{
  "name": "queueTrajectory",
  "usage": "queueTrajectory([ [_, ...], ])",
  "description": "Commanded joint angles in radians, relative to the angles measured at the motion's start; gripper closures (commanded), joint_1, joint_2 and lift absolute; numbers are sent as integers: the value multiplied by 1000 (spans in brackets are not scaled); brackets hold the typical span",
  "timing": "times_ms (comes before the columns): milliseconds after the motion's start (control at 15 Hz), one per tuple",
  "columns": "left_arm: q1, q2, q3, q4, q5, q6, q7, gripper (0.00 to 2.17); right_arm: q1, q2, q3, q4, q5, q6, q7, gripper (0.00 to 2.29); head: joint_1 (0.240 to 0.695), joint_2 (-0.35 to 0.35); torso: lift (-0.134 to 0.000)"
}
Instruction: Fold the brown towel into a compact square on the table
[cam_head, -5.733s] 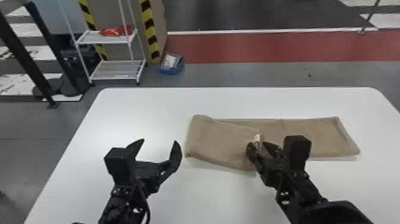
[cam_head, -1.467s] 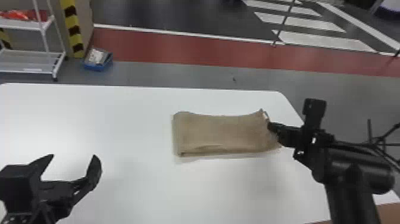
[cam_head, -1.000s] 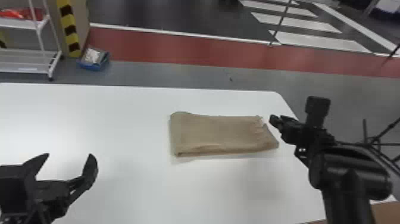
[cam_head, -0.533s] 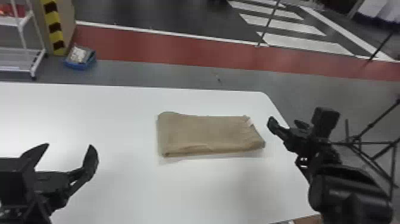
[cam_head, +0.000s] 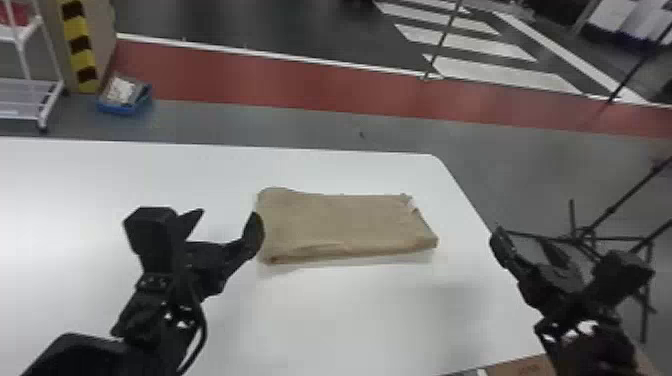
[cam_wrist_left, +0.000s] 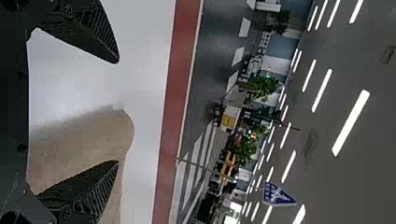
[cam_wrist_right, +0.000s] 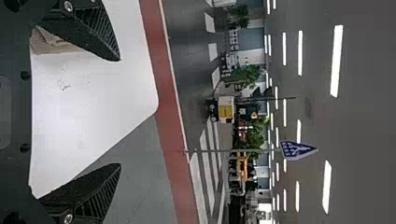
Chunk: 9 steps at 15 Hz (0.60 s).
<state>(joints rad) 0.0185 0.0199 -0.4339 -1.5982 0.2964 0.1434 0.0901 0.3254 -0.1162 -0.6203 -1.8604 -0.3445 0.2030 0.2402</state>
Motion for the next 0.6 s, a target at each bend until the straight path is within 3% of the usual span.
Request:
queueTrajectory([
  [0,-86,-22,-29,138,4,-3,-6,154,24,29,-7,-28,-27,-17,16,83,695,-350,-112],
  [267,-181,-22,-42,327,15,-46,-3,211,37,30,47,-43,-31,-29,27,83,695,-350,-112],
  [533,-187,-22,-43,348,61,-55,-24,218,30,29,60,-16,-24,-53,30,83,695,-350,-112],
])
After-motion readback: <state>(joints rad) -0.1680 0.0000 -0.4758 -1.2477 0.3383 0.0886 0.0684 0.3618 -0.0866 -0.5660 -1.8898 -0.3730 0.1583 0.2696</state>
